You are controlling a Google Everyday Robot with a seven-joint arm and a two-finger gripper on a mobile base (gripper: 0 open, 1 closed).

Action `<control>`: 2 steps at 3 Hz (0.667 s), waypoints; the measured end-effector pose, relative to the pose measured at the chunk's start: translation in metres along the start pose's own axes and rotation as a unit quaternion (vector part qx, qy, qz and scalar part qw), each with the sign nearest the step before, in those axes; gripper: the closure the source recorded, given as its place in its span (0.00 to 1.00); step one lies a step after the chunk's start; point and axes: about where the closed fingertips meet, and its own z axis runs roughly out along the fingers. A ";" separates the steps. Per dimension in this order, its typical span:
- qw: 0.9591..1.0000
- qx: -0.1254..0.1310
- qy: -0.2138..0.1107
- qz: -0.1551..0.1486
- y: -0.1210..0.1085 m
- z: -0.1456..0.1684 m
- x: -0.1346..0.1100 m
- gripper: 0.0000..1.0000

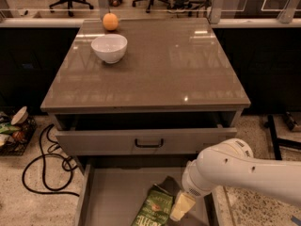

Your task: Pick green jalapeno chip bag from middle drawer and place on counter

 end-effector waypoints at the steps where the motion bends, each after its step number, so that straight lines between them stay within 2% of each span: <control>1: 1.000 -0.019 -0.017 0.002 0.015 0.037 -0.008 0.00; 2: 1.000 -0.019 -0.017 0.002 0.016 0.037 -0.008 0.00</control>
Offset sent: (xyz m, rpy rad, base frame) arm -0.0056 0.0183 -0.0271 0.0339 0.0186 0.0088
